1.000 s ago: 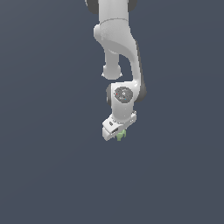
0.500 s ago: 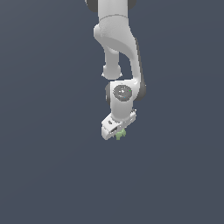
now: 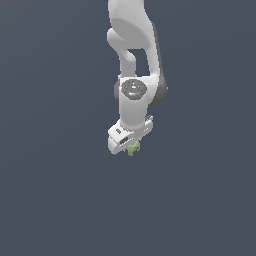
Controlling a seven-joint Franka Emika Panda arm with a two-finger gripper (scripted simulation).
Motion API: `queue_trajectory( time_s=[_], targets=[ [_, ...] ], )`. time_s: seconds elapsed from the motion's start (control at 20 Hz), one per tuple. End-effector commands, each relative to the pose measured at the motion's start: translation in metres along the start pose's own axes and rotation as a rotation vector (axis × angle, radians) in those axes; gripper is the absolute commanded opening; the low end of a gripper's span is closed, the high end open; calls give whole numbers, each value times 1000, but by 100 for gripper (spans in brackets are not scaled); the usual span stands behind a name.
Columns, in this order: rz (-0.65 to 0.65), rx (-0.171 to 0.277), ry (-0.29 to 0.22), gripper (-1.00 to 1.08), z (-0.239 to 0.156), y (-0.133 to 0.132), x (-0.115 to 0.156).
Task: Pick up the object and move it to a goal position.
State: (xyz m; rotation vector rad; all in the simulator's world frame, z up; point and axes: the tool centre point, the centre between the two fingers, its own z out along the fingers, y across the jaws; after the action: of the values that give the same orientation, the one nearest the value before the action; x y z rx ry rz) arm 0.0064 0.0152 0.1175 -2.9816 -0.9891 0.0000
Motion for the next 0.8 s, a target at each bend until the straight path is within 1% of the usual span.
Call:
queue_trajectory(
  time_s=[0.0, 0.5, 0.75],
  targets=[
    [0, 0, 1, -100, -25, 9, -3],
    [-1, 1, 1, -100, -135, 49, -12],
    [-1, 1, 1, -100, -180, 66, -15]
  ],
)
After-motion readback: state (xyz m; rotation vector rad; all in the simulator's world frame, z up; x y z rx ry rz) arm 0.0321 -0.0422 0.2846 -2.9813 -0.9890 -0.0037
